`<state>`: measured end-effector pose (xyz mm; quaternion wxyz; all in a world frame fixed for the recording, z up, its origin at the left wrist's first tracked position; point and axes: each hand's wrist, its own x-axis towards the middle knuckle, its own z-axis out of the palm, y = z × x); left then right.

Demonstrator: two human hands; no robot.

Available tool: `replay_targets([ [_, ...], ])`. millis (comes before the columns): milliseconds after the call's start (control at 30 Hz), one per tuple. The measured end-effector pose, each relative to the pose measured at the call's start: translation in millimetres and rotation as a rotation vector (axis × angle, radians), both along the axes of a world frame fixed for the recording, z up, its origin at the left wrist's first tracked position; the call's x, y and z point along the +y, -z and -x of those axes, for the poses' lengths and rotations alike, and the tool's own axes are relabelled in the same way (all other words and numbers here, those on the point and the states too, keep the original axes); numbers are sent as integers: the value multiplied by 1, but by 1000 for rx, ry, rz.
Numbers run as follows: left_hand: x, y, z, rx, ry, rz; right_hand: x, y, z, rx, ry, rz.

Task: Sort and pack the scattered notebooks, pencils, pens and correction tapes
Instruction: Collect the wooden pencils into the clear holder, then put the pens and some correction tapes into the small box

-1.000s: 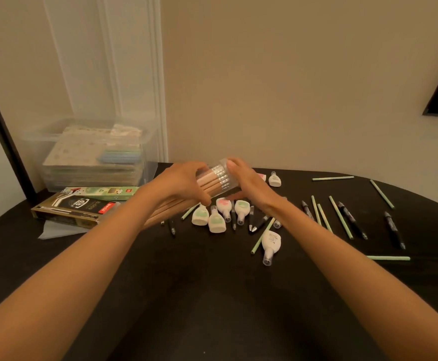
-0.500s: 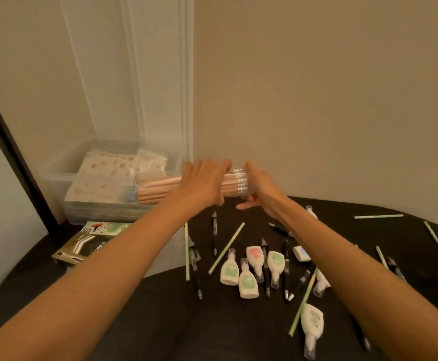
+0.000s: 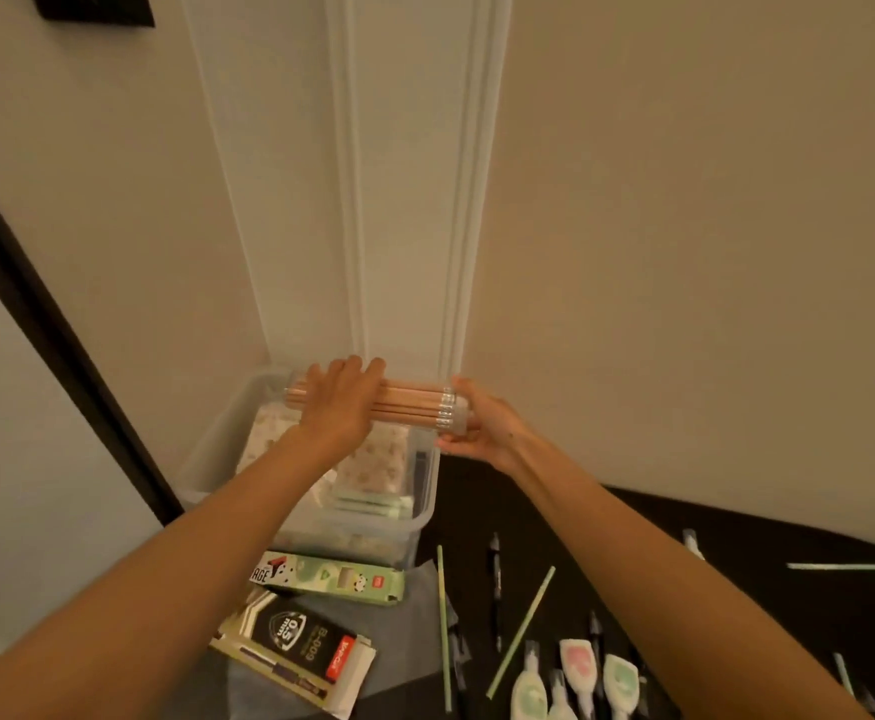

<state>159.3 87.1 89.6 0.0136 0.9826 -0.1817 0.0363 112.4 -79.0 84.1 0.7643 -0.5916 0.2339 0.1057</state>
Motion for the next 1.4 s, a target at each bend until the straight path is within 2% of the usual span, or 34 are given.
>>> replay_targets([
  [200,30,36,-54,-33,-28,-63,33,32,-62,37,-3,-67],
  [367,40,64,-80,-55,11,31,42,52,-96,72,-38,-12],
  [433,43,79,-83,-75,33,86,42,55,-102,60,-50,145],
  [533,42,90,-83,-34,7,68,40,61,-106,32,-129,635],
  [567,41,91,-83,-8,-2,67,40,64,-107,25,-125,691],
  [733,35,77,-85,188,-29,81,39,62,-99,6,-120,669],
  [867,25,60,-66,308,-64,204,30,56,-74,-25,-103,643],
  [1000,4,44,-28,295,16,345,14,47,-38,-3,5,481],
  [1133,-14,24,14,151,153,377,3,38,9,8,64,414],
  [1200,-18,19,39,153,225,384,-1,39,36,25,91,404],
  [1300,-15,29,79,257,292,275,-4,51,74,44,126,461],
  [1400,0,62,110,398,285,47,-1,68,104,93,117,454],
])
